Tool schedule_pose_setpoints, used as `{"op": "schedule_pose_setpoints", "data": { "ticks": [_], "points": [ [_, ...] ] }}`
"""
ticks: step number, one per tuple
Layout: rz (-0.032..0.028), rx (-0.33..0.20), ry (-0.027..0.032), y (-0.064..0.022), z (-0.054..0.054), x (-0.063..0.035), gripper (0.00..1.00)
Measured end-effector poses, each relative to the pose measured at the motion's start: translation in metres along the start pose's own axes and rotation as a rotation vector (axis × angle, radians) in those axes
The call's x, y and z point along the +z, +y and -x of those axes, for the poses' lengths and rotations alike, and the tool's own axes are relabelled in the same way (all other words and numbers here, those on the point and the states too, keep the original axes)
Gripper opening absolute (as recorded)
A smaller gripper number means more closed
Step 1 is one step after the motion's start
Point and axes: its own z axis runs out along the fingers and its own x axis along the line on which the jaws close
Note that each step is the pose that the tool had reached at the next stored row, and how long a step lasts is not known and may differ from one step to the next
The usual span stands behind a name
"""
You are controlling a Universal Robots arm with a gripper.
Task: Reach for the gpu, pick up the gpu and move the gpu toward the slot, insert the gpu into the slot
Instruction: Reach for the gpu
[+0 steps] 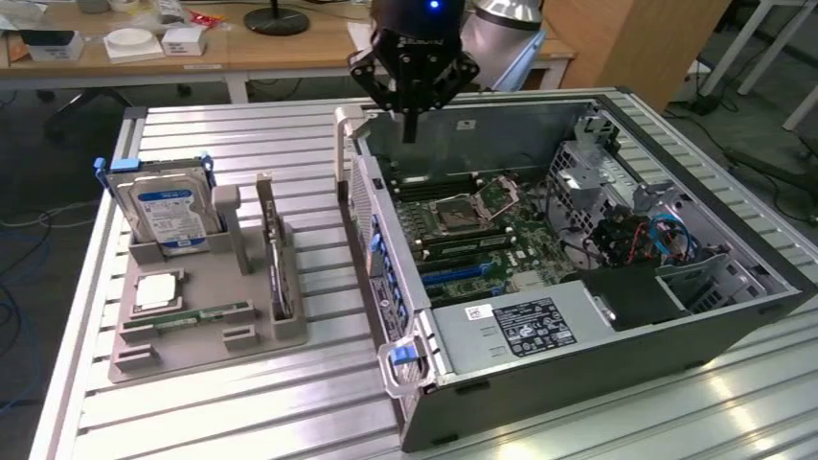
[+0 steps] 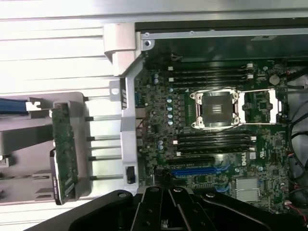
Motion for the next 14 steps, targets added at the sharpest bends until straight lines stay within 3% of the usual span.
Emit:
{"op": "schedule_pose_setpoints", "data": {
  "ticks": [14],
  "points": [
    [0.0001,0.000,0.0000,-0.0040,-0.054,-0.0014,0.10]
  ]
}}
